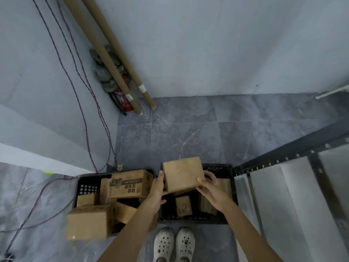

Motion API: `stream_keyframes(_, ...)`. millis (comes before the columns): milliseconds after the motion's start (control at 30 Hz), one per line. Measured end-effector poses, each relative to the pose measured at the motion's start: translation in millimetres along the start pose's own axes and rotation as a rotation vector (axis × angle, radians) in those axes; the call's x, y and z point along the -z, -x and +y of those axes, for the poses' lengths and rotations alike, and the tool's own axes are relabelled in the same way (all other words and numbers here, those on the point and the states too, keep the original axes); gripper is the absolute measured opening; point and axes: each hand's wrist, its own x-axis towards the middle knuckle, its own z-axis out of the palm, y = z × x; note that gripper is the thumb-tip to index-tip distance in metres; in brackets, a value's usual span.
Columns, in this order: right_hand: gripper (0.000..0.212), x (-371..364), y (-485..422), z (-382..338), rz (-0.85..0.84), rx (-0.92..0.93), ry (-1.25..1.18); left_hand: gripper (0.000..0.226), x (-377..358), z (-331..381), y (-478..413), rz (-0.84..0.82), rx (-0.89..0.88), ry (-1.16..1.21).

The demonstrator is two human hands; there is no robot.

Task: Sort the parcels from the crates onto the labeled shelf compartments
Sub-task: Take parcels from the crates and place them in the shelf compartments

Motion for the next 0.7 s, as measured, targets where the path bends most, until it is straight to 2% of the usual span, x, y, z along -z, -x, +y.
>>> stream_keyframes(67,0.041,-25.1,40.9,-34.7,-0.032,0.131,0.046,0.079,4.6,32.7,46.4,-0.083,0.023,0.012)
stream_keyframes(133,0.042,-46.9,78.0,-63.2,-0.049,0.241,0.135,0.083,12.6,61.8,87.9,-0.189,0.000,0.031)
stream_keyframes(200,0.039,-64.0,107.5,-86.3,-0.061,0.332,0.175,0.079,19.4,86.6,124.8,-0.331,-0.041,0.071)
stream_keyframes(267,0.041,-81.2,130.2,-108.6,-0.064,0.408,0.136,0.065,23.8,107.2,158.2,-0.412,-0.111,0.061)
stream_keyframes(400,0.032,-115.9,173.3,-148.7,-0.115,0.495,0.037,0.050,24.5,132.3,206.1,-0.370,-0.259,0.091)
stream_keyframes(567,0.033,-142.4,211.4,-180.8,-0.030,0.636,0.181,0.016,17.1,141.6,248.1,-0.444,-0.535,0.146)
stream_keyframes(700,0.058,-140.4,233.1,-196.4,-0.009,0.697,0.295,0.027,13.3,142.9,270.3,-0.508,-0.732,0.093)
